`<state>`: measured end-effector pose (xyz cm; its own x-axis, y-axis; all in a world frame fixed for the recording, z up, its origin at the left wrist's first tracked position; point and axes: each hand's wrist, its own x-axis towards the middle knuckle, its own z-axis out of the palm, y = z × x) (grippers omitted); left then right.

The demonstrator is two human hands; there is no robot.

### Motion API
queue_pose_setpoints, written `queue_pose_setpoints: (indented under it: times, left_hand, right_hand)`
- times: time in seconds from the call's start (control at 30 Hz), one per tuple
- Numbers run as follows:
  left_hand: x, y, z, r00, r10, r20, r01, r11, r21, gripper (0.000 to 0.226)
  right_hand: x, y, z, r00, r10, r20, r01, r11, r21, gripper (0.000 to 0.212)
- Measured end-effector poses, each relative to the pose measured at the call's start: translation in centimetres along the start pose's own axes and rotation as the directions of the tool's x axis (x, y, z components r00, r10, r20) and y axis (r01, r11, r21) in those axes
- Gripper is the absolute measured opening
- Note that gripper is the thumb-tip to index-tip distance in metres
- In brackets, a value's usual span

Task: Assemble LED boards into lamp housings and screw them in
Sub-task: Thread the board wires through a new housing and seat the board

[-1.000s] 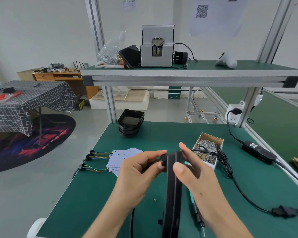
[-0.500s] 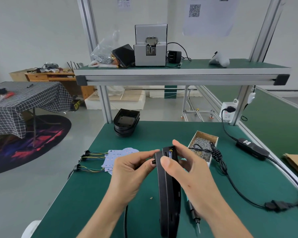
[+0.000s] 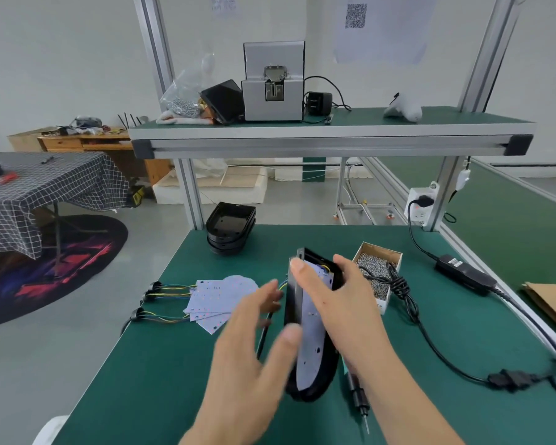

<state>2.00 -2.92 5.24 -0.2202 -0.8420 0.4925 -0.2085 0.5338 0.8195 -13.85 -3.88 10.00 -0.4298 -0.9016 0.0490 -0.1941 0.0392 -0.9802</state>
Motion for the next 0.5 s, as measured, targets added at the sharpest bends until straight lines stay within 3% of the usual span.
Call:
queue_pose_setpoints:
  times: [0.07,0.13,0.23,0.3,0.37,0.43,0.5]
  left_hand:
    - [-0.3,0.0,1.1,0.981,-0.136,0.139,0.135,0.991,0.014,0.036]
    - [0.2,-0.5,1.6,0.967,-0.217,0.135,0.222,0.975,-0.024,0.006]
    - [1.9,-1.6,0.9,0.905,-0.408,0.121,0.426,0.858,-0.287,0.013]
    - [3.3,-2.7,0.4,0.815,-0.553,0.174,0.555,0.655,-0.513,0.021]
    - [4.4,-3.9,0.2,0.758,-0.622,0.199,0.612,0.571,-0.547,0.023]
    - [4.7,-5.3,0.5,0.733,-0.654,0.188,0.639,0.566,-0.52,0.023]
    - [4.7,-6.4,1.0,0.715,-0.674,0.186,0.656,0.554,-0.513,0.02]
  right_hand:
    - [0.7,0.1,0.7,1.0,0.01,0.001,-0.01,0.997,-0.077,0.128]
    - [1.0,0.0,1.2,1.0,0.009,0.028,-0.005,0.989,-0.147,0.129]
    - [1.3,0.0,0.4,0.995,-0.053,0.084,0.065,0.987,-0.145,0.122]
    - [2.2,0.6,-0.8,0.991,-0.079,0.11,0.084,0.996,-0.037,0.095]
    - [3.0,2.0,-2.0,0.991,-0.076,0.107,0.072,0.996,0.046,0.055]
    - [3.6,4.4,-3.7,0.996,-0.093,0.011,0.094,0.982,-0.162,0.028]
    - [3.8,7.2,-5.5,0.994,-0.075,-0.075,0.023,0.84,-0.542,0.02]
